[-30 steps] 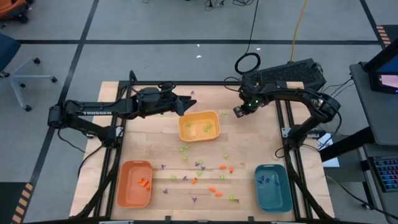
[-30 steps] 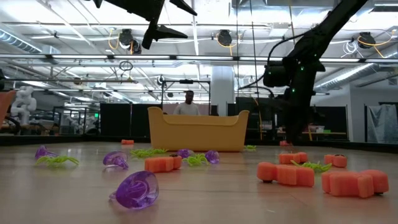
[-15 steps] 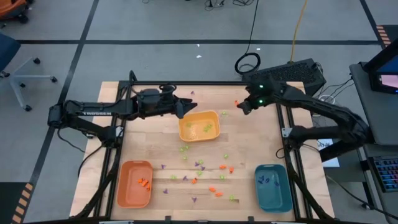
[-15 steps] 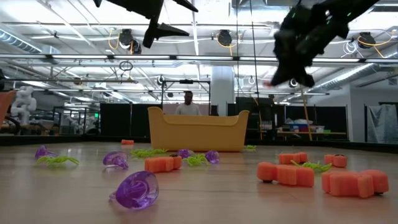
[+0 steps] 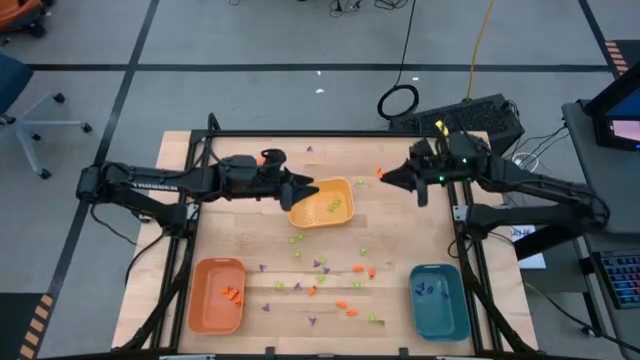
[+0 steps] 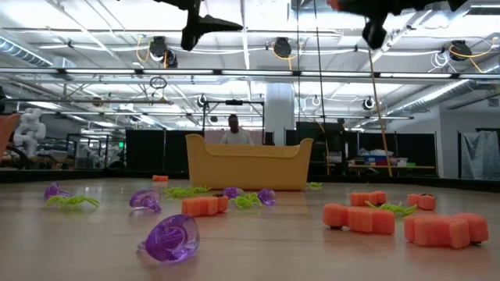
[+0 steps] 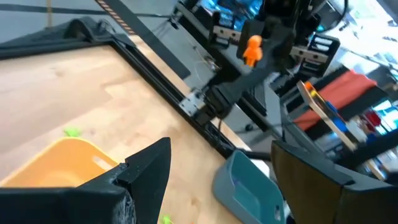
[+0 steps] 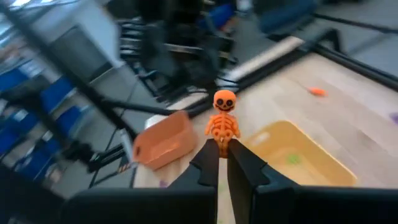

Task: Sort Halloween decoration
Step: Put the orange skeleton toy into the orange bin

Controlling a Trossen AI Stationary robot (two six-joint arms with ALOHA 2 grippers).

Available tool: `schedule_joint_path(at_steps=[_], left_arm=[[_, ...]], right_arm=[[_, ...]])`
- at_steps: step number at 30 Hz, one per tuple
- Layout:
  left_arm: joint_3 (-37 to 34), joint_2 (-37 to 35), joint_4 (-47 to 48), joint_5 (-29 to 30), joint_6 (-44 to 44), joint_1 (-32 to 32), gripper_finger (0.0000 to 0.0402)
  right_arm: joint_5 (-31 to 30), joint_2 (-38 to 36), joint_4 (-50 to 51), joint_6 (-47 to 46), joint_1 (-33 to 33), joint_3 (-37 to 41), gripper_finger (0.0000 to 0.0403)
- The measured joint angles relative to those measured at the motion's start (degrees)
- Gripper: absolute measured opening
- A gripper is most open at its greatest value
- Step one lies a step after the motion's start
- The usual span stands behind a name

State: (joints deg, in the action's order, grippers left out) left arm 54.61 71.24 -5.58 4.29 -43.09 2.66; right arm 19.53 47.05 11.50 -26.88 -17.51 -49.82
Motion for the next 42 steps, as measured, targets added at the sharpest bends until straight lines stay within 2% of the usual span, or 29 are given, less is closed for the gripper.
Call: schedule_joint_path(at_steps=[6, 10, 15, 31, 36, 40, 42], left_arm=[[0.0, 0.0, 0.0, 0.0, 0.02, -3.77, 0.0276], [0.0, 0.0, 0.0, 0.02, 0.04, -5.57, 0.0276], [0.0, 0.0, 0.0, 0.73, 0.07, -6.23, 0.0276], [0.0, 0.0, -0.12, 3.71, 0.21, -6.12, 0.0276], [0.0, 0.0, -0.13, 3.72, 0.52, -6.12, 0.0276], [0.0, 0.0, -0.13, 3.72, 0.52, -6.12, 0.0276], [0.0, 0.0, -0.13, 3.72, 0.52, -6.12, 0.0276]], right_arm=[[-0.08, 0.26, -4.19, 5.98, 7.28, 0.0, 0.0], [-0.09, 0.95, -3.84, 11.38, 9.83, 0.0, 0.0], [-0.18, 1.37, -3.89, 14.38, 10.31, 0.0, 0.0], [-0.18, 1.35, -3.95, 15.16, 10.29, 0.0, 0.0], [-0.18, 1.35, -3.95, 23.94, 10.29, 0.0, 0.0], [-0.34, 1.35, -3.95, 35.31, 10.29, 0.0, 0.0], [-2.72, 1.35, -3.97, 40.58, 10.29, 0.0, 0.0]])
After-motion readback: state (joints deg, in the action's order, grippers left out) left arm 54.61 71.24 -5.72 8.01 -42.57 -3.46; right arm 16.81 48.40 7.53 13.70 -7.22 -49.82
